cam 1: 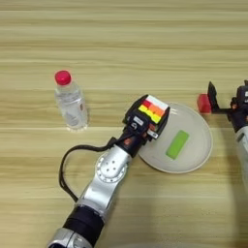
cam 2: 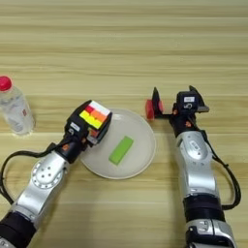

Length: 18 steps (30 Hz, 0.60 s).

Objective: Move the objects on the table

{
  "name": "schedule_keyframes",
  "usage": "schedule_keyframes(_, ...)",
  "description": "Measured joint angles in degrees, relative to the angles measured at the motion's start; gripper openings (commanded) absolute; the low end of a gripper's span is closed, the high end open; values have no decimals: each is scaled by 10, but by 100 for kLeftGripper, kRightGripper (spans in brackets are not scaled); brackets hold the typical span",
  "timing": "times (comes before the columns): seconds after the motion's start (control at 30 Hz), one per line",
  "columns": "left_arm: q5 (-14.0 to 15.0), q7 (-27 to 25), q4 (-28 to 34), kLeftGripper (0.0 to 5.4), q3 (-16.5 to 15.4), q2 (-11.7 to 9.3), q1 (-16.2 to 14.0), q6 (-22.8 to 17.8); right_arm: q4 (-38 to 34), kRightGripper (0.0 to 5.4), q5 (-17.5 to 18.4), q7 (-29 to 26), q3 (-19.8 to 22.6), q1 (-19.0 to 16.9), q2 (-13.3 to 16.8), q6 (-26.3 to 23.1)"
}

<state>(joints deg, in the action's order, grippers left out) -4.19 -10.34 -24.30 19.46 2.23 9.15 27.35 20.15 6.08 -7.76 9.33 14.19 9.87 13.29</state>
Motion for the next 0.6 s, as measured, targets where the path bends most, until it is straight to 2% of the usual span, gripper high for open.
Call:
schedule_keyframes(0.43, 0, -3, -55, 331, 26, 0, 12, 1, 0, 540, 0, 1, 0, -1, -2, 0)
schedule_keyframes(0.47, 0, -3, -58, 360, 28, 0, 13, 1, 0, 540, 0, 1, 0, -1, -2, 0)
schedule_keyframes(0.6, 0, -5, -62, 408, 31, 0, 14, 1, 0, 540, 0, 1, 0, -1, -2, 0)
